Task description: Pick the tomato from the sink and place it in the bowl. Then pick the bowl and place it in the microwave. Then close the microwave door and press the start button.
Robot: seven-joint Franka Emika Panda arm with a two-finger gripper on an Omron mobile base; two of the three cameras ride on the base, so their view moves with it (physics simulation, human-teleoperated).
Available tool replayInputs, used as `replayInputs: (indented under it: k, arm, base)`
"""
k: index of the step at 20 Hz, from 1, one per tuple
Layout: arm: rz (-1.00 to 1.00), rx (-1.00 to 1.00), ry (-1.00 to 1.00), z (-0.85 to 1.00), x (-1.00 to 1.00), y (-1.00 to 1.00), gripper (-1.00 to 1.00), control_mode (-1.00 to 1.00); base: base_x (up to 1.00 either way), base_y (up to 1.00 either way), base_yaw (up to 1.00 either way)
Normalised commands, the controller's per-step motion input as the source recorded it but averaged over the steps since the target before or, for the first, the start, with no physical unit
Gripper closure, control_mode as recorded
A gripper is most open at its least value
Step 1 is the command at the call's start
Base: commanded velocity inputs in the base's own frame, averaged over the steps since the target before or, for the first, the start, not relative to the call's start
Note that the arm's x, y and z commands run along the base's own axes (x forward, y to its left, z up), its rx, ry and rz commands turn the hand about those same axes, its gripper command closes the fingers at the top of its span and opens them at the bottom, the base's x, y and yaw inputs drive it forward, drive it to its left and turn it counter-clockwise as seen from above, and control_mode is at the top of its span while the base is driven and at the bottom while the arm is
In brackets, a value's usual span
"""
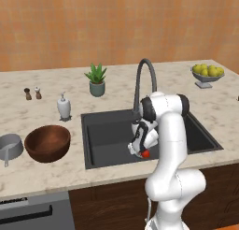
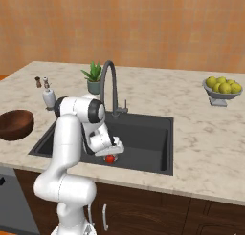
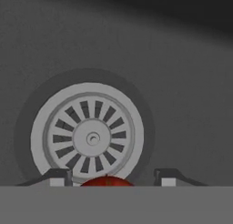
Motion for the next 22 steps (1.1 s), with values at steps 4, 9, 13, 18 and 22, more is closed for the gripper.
replayInputs:
  k: [4, 9, 13, 18, 22]
  arm:
    - [0.0, 0.0, -0.02, -0.3, -0.38, -0.13, 1.0, -1.0]
    - [-0.07, 0.0, -0.1, 0.06, -0.28, 0.22, 1.0, -1.0]
    - [-0.02, 0.0, -0.24, 0.37, -0.05, 0.84, 1.0, -1.0]
    - [0.0, 0.0, -0.28, 0.62, -0.06, 0.84, 1.0, -1.0]
    - [0.0, 0.01, -0.2, 0.94, -0.26, 0.38, 1.0, -1.0]
  base:
    - [0.0, 0.0, 0.0]
    - [0.0, 0.0, 0.0]
    - [0.0, 0.0, 0.0]
    - [0.0, 0.0, 0.0]
    - [0.0, 0.0, 0.0]
